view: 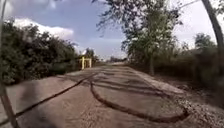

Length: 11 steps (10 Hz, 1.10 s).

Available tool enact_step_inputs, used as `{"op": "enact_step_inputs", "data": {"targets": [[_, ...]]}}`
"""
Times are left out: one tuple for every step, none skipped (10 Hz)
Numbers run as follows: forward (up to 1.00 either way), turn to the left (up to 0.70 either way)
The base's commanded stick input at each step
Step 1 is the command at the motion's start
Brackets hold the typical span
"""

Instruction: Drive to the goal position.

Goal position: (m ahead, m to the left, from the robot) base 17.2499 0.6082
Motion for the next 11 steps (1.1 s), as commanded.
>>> {"op": "enact_step_inputs", "data": {"targets": [[0.70,0.00],[0.70,0.00],[0.70,0.00],[0.70,0.00],[0.70,0.00],[0.70,0.00],[0.70,0.00],[0.70,-0.01],[0.70,-0.01],[0.70,-0.02],[0.70,0.00]]}}
